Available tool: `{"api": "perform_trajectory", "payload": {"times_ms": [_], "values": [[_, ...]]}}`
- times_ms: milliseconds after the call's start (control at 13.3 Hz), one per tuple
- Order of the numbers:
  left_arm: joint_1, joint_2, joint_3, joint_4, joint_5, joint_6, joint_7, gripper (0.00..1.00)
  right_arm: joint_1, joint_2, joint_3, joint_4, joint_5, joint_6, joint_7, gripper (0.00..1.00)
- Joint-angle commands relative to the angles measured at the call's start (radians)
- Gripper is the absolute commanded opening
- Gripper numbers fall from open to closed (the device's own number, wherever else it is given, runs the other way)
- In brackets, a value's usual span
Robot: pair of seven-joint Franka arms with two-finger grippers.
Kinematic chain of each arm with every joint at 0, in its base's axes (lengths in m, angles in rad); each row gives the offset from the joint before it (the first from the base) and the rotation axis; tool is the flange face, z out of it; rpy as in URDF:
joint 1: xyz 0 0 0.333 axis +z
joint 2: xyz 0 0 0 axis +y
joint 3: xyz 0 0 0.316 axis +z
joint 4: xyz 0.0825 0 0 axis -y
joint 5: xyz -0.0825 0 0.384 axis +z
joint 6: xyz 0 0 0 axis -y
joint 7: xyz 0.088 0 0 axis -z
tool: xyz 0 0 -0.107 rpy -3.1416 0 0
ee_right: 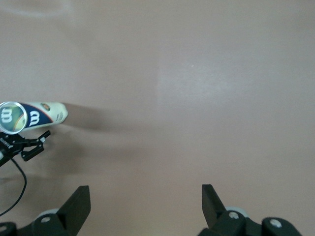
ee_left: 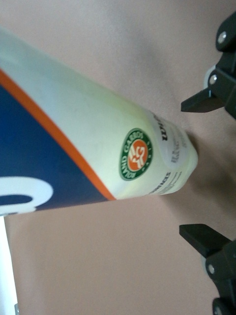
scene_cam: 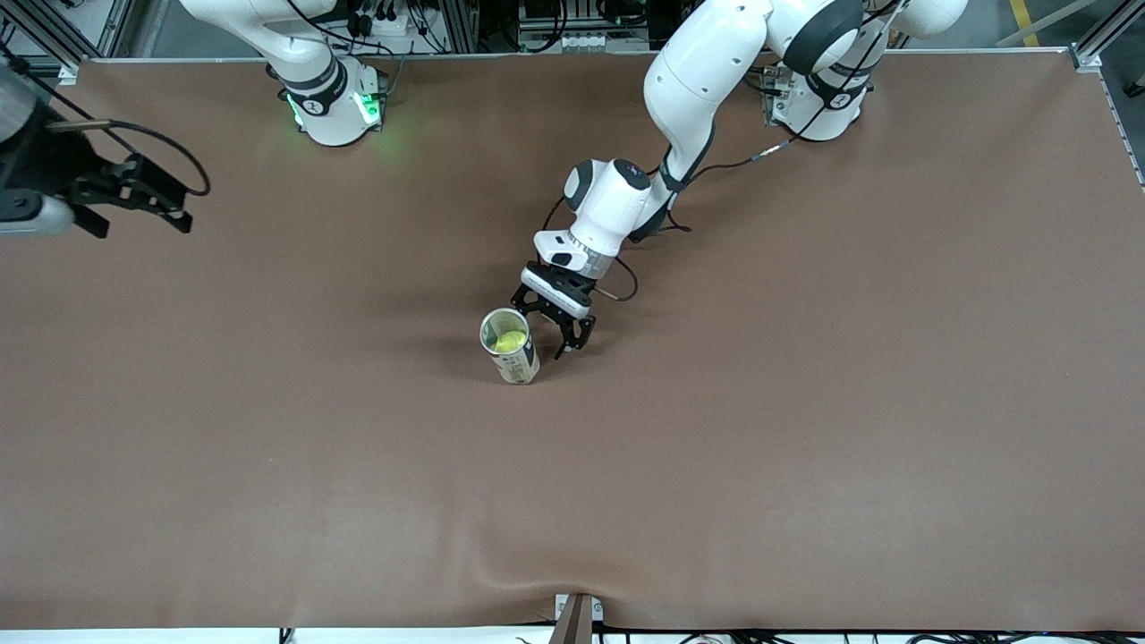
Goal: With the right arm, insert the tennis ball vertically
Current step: 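Open the left gripper and lift it off the standing can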
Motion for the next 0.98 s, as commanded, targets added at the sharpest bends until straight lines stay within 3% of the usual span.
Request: {"api": "perform_trajectory", "payload": {"times_ms": [0, 376, 602, 752, 903], "values": [[-0.008, -0.053, 0.003, -0.066, -0.032, -0.004, 0.011, 1.0, -0.018, -0.006, 0.017, 0.01, -0.003, -0.03, -0.003, 1.0], [0.009, -0.164, 0.005, -0.162, -0.033, -0.134, 0.011, 1.0, -0.057, -0.003, -0.017, 0.007, -0.003, -0.033, -0.039, 1.0], [0.031, -0.226, 0.006, -0.184, -0.033, -0.233, 0.009, 1.0, -0.039, -0.003, -0.07, -0.002, -0.003, -0.033, -0.084, 1.0], [0.038, -0.263, 0.032, -0.19, -0.032, -0.316, 0.009, 1.0, -0.019, -0.006, -0.084, -0.005, -0.005, -0.033, -0.083, 1.0], [0.035, -0.335, 0.11, -0.201, -0.018, -0.465, 0.011, 1.0, -0.034, -0.003, -0.081, -0.004, -0.005, -0.033, -0.084, 1.0]]}}
